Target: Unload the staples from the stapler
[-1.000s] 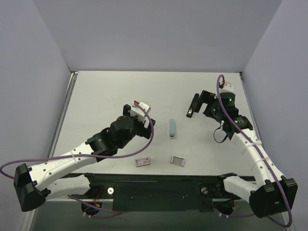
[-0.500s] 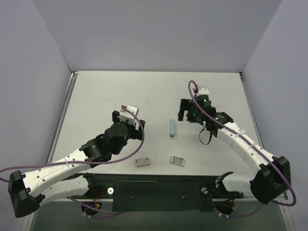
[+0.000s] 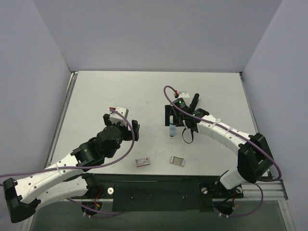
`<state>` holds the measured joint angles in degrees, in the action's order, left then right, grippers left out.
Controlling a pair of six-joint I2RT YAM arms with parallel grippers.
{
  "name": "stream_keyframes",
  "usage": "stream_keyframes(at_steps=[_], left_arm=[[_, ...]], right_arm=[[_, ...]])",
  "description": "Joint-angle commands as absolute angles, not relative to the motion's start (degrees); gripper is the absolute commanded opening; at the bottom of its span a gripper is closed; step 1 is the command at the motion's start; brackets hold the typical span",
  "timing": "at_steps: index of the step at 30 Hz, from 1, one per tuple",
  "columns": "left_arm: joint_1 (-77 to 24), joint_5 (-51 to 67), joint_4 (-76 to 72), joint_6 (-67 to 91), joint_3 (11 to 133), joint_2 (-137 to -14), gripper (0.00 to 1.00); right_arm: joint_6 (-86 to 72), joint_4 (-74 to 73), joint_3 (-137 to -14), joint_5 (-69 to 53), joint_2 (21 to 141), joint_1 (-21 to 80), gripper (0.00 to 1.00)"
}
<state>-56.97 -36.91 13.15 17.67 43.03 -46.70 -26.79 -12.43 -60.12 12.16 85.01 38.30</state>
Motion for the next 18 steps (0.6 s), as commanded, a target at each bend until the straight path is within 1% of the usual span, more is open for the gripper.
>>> stream_keyframes(at_steps=[1,7,13,17,18], left_arm=[[-57.4,-37.6,14.9,19.0,43.9,-45.7,0.97],[-57.3,-36.7,15.4,20.2,43.7,-44.5,0.97],[-57.3,-36.6,16.3,21.0,42.5,-44.2,0.97],[-57.3,-36.5,16.8,21.2,42.1,-43.9,0.96],[-57.3,-36.4,16.5,21.4,41.9,-43.8,0.96]], right_arm=[[-30.1,-14.6,-62.8,15.4,87.8,39.3,0.9],[-32.3,-14.5,-63.0,14.6,91.4,39.6,0.88],[-33.3,-13.3,-61.8,12.8,94.0,40.1,0.82],[-33.6,-12.7,-60.7,12.1,95.3,40.5,0.77],[-33.5,-12.5,-60.4,12.1,95.4,40.4,0.74]])
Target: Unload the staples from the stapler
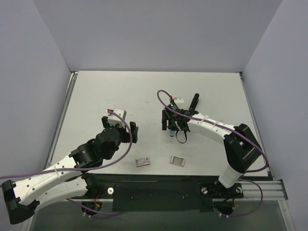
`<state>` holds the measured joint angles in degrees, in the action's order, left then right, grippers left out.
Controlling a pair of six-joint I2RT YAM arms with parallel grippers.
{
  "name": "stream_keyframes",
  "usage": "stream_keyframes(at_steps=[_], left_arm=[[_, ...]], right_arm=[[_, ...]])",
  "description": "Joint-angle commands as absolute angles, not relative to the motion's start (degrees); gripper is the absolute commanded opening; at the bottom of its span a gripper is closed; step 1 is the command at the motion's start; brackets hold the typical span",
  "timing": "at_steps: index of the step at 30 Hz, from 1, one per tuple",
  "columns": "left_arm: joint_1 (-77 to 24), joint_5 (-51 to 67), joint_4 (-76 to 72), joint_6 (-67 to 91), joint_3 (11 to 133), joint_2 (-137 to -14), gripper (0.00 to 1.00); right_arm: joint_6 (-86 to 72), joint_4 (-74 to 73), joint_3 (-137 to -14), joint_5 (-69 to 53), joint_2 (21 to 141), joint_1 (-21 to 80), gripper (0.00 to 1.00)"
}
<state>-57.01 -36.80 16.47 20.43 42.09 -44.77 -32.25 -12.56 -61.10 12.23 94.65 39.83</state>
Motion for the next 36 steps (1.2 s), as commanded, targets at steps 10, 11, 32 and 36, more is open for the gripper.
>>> stream_keyframes(at_steps=[10,11,32,36], left_arm=[[-57.3,-36.9,16.8,21.4,40.9,-42.5,0.97],[-57.3,-36.9,16.8,21.5,40.7,-42.6,0.97],[-57.3,-36.4,16.7,21.5,40.9,-43.7,0.97],[-57.3,-35.0,16.9,21.8,41.0,-43.6,0.96]], right_arm=[[-33.7,-11.5,-59.7,11.3,97.1,41.0,0.62],[-33.7,-11.6,-59.6,11.3,97.2,41.0,0.59],[-30.9,-14.3,-59.3,14.1,97.1,41.7,0.01],[-27.6,-16.8,-59.4,14.9,92.7,42.4,0.0]])
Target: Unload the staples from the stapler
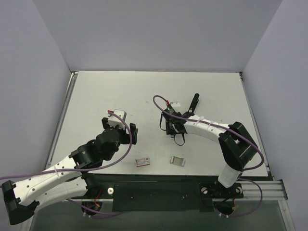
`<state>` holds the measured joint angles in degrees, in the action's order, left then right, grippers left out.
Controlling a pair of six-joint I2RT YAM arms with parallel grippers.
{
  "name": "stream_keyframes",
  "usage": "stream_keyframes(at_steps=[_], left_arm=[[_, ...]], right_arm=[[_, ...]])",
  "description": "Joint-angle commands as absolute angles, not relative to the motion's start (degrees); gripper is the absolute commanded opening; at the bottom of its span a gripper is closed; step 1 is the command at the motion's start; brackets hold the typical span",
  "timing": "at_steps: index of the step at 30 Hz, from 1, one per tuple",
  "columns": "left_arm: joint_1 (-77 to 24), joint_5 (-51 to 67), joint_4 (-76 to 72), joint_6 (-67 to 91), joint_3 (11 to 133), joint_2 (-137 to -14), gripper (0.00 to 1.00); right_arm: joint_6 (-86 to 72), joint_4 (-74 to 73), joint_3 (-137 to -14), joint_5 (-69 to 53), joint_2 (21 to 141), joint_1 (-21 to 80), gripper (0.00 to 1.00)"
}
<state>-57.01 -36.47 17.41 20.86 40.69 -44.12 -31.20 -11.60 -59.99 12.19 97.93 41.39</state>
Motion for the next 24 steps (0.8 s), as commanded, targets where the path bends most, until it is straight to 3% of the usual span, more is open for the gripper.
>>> stream_keyframes(at_steps=[1,10,24], left_arm=[[-57.3,-34.8,17.0,22.1,41.1,-43.6,0.96],[-57.3,-24.8,19.5,22.1,43.5,-44.1,0.97],[-57.6,3.6,19.3,17.8,45.3,-42.4,0.97]], right_arm=[[-26.4,-17.3,-59.2,14.6,91.8,42.4,0.0],[-17.0,-19.9,-53.4,2.7,77.8,42.4,0.0],[-7.9,-29.5,-58.8,-22.7,71.9,46.8,0.0]])
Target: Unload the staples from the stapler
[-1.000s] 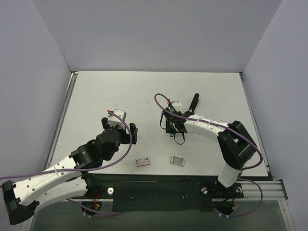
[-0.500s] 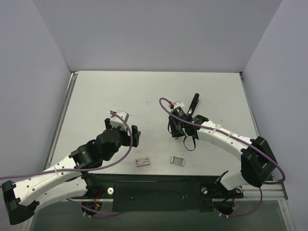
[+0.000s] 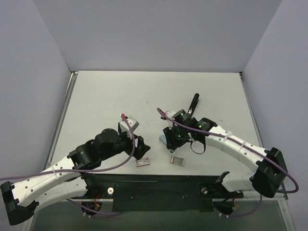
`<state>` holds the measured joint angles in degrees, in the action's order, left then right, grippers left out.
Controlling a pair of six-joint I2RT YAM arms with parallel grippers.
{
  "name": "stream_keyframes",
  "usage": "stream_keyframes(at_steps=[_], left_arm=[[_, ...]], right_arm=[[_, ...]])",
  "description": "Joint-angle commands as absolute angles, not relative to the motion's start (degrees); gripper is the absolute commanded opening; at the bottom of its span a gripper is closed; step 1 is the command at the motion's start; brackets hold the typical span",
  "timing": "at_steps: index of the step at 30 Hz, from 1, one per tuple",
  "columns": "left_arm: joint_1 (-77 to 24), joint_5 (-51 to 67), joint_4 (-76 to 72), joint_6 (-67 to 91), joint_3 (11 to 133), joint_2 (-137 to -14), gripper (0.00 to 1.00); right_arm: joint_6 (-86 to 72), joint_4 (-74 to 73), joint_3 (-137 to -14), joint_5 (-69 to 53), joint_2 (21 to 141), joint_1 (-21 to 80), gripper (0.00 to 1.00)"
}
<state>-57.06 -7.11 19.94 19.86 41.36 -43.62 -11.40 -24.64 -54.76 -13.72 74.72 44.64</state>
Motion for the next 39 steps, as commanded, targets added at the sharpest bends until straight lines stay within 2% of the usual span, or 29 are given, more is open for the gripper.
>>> stream_keyframes(at_steps=[1,4,13,25,39], left_arm=[[-57.8,6.5,19.5,17.7,45.4,-42.3,0.97],[-58.3,12.5,20.8,17.0,46.6,-41.4,0.97],[-58.3,19.9,24.6,15.2,47.1,-36.9,0.97],[-58.3,26.9,21.1,15.6,45.8,-38.1,0.97],[-58.3,32.5,18.6,16.6,44.6,-38.1,0.97]], right_arm=[[-7.4,-30.1,-59.3,-25.6,71.0,46.9,0.0],[-6.5,-32.6,-59.9,-32.5,68.9,48.0,0.0],[-4.9,-34.2,-57.5,-42.9,60.2,53.0,0.0],[-4.0,-33.3,-62.5,-44.2,63.6,62.2,0.0],[-2.9,-32.5,-71.5,-45.3,69.3,64.6,0.0]])
